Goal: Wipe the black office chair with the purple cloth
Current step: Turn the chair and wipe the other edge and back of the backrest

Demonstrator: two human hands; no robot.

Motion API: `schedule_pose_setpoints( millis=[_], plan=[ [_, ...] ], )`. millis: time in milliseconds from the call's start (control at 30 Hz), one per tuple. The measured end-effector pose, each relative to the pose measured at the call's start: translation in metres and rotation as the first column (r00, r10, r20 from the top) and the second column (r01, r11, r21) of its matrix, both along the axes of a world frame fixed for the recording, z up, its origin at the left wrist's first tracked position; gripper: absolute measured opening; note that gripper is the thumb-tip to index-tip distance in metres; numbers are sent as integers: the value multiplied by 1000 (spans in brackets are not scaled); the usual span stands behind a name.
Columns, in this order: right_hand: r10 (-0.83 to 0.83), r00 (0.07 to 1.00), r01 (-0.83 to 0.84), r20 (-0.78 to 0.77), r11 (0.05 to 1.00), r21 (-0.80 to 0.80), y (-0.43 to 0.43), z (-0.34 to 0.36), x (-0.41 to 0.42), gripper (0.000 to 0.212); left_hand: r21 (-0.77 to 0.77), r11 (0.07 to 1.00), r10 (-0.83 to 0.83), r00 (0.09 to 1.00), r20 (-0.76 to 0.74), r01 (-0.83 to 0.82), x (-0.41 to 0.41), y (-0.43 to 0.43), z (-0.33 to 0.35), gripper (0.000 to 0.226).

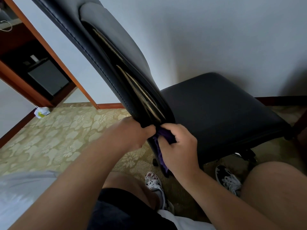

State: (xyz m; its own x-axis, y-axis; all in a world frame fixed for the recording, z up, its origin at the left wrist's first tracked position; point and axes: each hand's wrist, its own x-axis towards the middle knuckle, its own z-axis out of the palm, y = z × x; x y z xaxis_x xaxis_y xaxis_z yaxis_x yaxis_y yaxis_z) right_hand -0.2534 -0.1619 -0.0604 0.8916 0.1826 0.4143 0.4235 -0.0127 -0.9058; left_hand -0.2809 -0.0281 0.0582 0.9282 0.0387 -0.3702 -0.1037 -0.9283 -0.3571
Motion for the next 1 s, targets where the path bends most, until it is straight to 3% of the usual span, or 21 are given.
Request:
schedule_pose_setpoints(
  millis=[100,167,300,433,500,600,733,900,1000],
  plan=[
    [-57,997,56,46,998,17,6,7,0,20,-92,995,40,998,43,-36,1,-1,1,21],
    [-62,998,62,20,997,35,8,1,-5,21,-217,961,193,977,95,-169,-1,-5,-1,15],
    [-33,999,35,23,994,-100,0,-17,-8,28,-523,703,542,839,-44,-481,-8,-10,12,39],
    [10,999,-2,37,975,-221,-18,-18,-5,29,-545,723,552,830,86,-424,-14,8,54,58],
    [26,998,-16,53,983,-181,-21,-7,-6,30,-574,701,581,806,114,-424,-14,12,68,61],
    [42,993,-33,112,996,-86,-16,20,-8,28,-543,728,564,816,128,-418,-15,3,70,55],
    [-9,979,15,205,999,-28,-7,41,-6,24,-480,765,576,790,213,-429,-14,-8,66,66],
    [13,995,-3,100,995,-96,-11,18,5,23,-323,871,446,871,206,-370,-12,-16,68,83],
    [13,996,-1,86,991,-136,-17,2,5,21,-316,883,423,880,214,-347,-10,-18,68,49]
  ],
)
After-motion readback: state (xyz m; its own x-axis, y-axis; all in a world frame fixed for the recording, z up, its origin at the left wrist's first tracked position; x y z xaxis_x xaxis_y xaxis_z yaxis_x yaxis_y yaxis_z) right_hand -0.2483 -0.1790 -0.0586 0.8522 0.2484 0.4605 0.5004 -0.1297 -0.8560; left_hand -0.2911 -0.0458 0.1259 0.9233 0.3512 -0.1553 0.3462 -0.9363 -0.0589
